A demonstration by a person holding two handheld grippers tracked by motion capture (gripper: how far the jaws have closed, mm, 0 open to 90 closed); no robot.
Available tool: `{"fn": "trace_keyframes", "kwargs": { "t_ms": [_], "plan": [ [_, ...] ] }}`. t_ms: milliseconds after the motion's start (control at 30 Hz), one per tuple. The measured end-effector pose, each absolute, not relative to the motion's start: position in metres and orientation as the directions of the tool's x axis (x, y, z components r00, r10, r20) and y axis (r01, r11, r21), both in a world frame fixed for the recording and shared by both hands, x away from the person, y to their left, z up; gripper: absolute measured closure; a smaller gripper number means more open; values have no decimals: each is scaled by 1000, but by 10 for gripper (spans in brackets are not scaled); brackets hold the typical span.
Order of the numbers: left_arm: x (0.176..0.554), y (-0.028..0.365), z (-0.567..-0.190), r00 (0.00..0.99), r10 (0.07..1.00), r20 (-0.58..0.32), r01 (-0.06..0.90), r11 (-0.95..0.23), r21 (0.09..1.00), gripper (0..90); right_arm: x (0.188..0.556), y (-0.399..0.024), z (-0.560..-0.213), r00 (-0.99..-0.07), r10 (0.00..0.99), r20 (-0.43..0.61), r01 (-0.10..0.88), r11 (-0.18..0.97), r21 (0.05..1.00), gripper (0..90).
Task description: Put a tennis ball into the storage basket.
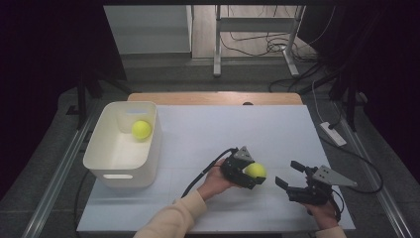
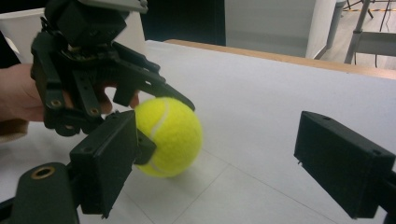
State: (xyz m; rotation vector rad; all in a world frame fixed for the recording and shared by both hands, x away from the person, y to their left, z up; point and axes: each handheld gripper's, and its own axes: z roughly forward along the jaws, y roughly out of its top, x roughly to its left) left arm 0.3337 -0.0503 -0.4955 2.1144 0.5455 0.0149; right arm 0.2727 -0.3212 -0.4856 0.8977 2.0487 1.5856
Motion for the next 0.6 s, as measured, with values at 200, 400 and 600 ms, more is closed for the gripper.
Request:
{"fn": "trace_keyframes", "kwargs": {
  "t_ms": [200,400,600],
  "plan": [
    [332,-31,-487,894,409,-184,373,-450,812,274,273,-322,-486,-714,697,75,249,152,956,139],
    [332,-22,-482,887,423,-184,375,-429,821,274,273,-321,-487,-715,696,71,249,158,956,139],
    [332,-14,-481,880,437,-189,382,-411,828,274,274,-321,-488,-714,696,75,253,157,955,139]
  ]
}}
